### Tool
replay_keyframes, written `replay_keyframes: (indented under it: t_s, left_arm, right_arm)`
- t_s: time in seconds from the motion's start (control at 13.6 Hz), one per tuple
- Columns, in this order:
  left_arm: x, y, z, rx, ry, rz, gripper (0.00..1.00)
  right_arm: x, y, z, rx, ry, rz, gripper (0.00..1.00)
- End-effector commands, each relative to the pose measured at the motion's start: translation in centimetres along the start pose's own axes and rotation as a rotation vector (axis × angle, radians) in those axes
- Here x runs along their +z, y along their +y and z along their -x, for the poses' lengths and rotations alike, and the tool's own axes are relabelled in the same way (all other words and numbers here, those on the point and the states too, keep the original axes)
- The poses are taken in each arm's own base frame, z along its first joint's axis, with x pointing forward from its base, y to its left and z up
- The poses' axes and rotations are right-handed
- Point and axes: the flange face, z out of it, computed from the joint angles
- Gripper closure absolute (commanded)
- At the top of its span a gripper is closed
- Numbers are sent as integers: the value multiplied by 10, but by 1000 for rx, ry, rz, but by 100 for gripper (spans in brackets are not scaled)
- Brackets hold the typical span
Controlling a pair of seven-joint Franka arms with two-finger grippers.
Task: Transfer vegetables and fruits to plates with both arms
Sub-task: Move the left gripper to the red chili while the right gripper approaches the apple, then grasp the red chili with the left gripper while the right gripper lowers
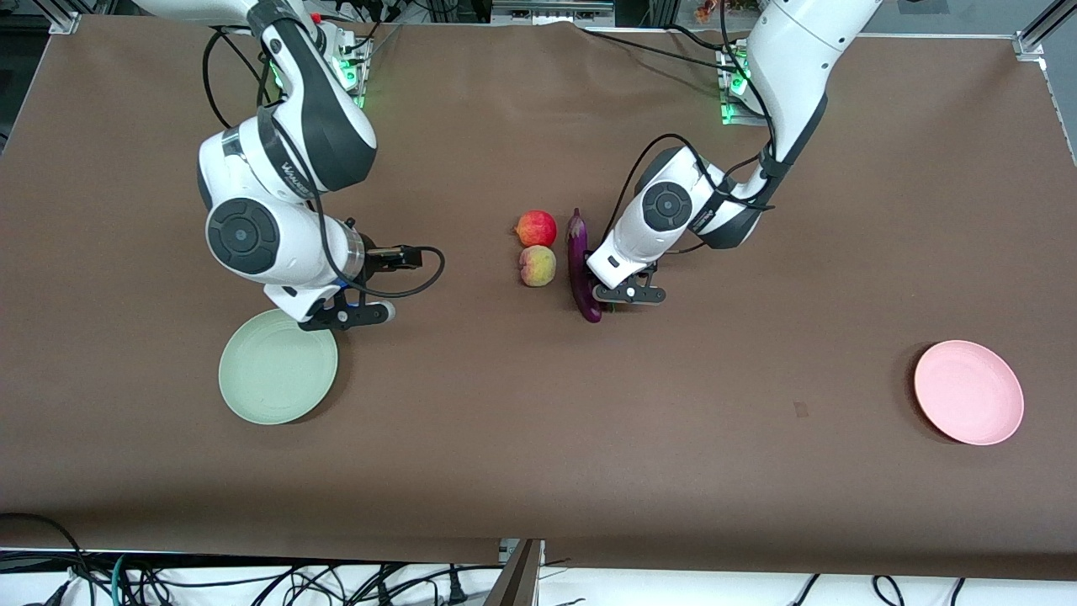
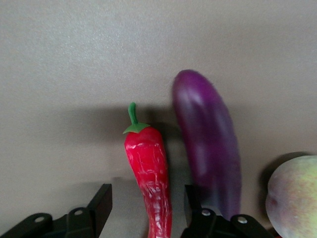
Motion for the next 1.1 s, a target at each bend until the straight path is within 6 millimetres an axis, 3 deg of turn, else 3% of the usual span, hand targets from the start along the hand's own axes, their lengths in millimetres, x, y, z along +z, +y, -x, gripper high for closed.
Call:
replay_keyframes:
  t_s: [0.0, 0.15, 0.37, 0.51, 0.66, 0.73, 1.03]
  left_arm:
    - [4, 3, 1, 0, 12, -4, 45]
    - [14, 1, 3, 0, -4, -9, 52]
    - [9, -1, 1, 5, -3, -12, 96]
    - [-10, -3, -2, 9, 5, -22, 99]
    - [-44, -13, -6, -6, -28, -75, 99]
    - [-68, -21, -11, -19, -36, -99, 99]
    - [-146, -70, -37, 54, 3, -273, 99]
  right_arm:
    - [22, -29, 4, -17, -32, -19, 0]
    - [49, -61, 8, -8, -59, -18, 0]
    - [86, -104, 26, 39, -55, 7, 0]
    - [107, -132, 46, 75, -59, 29, 0]
    - [123, -160, 63, 120, -46, 41, 0]
    - [131, -177, 74, 139, -33, 45, 0]
    - [170, -204, 99, 168, -7, 54, 0]
